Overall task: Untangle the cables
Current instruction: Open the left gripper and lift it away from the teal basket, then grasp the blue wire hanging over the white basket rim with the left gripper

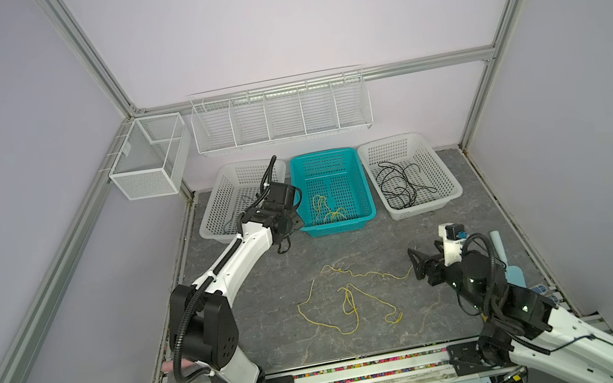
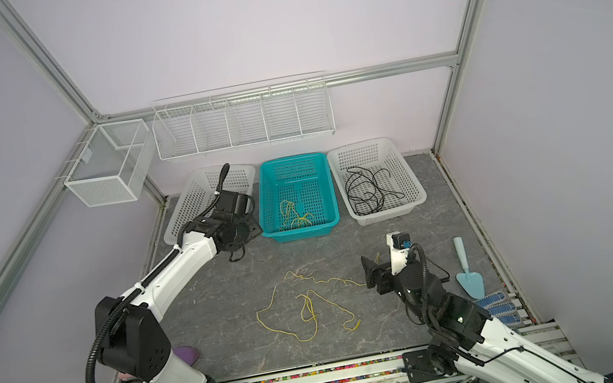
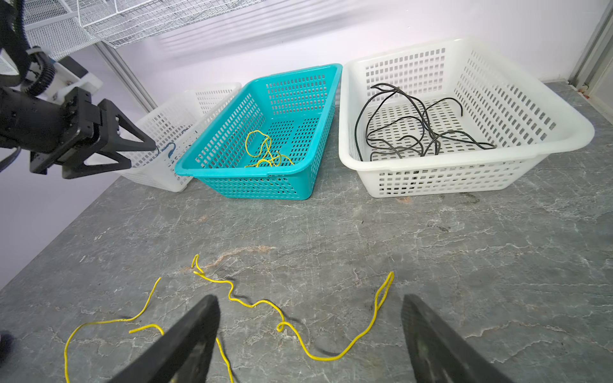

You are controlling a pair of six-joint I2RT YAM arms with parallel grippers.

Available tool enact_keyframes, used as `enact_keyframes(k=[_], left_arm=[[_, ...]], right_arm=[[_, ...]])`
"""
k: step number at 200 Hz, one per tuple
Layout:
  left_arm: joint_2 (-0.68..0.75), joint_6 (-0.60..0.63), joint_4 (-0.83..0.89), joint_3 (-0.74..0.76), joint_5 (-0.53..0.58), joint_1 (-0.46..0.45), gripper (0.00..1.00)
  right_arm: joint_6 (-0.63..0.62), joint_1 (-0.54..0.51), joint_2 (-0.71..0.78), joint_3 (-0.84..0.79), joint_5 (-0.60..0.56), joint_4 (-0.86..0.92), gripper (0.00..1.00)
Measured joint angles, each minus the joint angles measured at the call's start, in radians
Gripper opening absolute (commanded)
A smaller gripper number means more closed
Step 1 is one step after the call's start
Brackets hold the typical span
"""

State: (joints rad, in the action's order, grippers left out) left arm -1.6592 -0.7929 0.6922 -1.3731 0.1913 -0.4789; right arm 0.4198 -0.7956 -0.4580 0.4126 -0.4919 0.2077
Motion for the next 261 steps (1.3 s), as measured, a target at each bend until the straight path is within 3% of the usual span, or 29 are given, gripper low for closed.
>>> enact_keyframes(k=[86,153,196,261], left_arm=[[-0.142,-0.113,-0.120,-0.015,-0.111,0.053,0.44],[-0.166,-0.104,-0.149,-0.066,-0.111,0.080,0.25],[-0.203,-0.089,-0.149,-0.070,-0.114,0.083,0.21],[-0.204,-0.085,-0.148,-0.071,-0.127,0.098,0.08]], right_arm=[[0.000,0.000,0.018,-0.012,0.018,-0.005,0.88],[0.000,0.000,0.022,-0.013,0.025,-0.019,0.88],[0.000,0.000,0.022,-0.013,0.026,-0.026,0.88],[0.000,0.000,0.022,-0.014,0.026,-0.026,0.88]])
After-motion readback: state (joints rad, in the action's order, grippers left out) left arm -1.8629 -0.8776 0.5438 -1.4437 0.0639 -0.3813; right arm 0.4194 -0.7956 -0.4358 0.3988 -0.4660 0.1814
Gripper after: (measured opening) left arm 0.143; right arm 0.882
